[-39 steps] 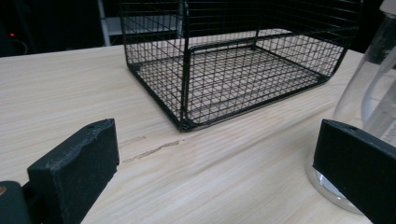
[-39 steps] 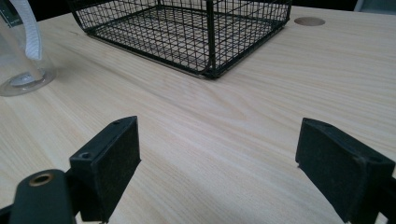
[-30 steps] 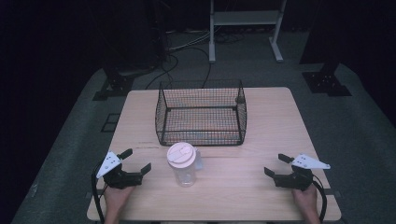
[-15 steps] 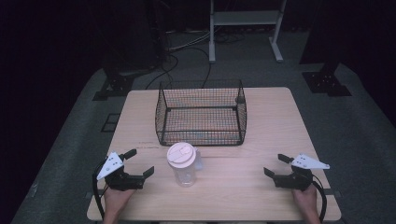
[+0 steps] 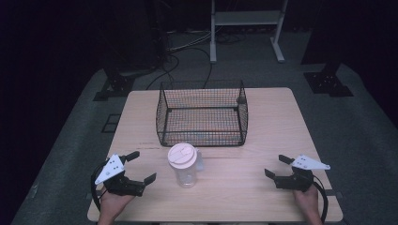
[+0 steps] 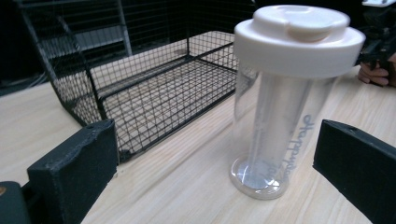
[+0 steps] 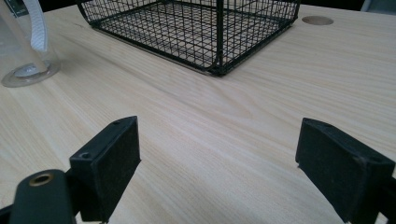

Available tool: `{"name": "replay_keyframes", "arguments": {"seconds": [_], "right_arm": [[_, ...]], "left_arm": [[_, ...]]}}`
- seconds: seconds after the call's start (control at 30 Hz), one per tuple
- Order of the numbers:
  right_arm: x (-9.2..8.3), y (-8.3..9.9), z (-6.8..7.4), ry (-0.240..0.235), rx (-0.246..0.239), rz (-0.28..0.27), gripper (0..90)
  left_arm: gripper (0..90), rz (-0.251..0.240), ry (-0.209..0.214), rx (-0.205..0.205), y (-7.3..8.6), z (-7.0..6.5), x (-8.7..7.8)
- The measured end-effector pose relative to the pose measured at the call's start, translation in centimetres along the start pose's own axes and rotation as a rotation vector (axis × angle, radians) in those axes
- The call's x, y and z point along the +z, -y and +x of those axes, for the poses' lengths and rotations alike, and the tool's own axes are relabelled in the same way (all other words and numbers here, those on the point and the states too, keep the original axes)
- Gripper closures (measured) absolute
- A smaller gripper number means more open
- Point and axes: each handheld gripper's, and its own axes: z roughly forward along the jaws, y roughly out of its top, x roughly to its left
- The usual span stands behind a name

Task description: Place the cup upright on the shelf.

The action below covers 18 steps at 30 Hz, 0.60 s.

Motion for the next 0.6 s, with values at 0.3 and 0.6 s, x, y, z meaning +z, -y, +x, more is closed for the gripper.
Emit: {"name": "replay_keyframes", "arguments": {"seconds": [0.3,0.6], "right_arm": [[0.0,0.0,0.0,-0.002,0.001,-0.002,12.8],[0.0,0.0,0.0,-0.003,-0.004,-0.001,12.8]], "left_arm": [[0.0,0.043,0.046,0.033,-1.3,-1.1,0.1],[0.0,0.073,0.097,0.060,-2.2,-1.9,1.1]]}}
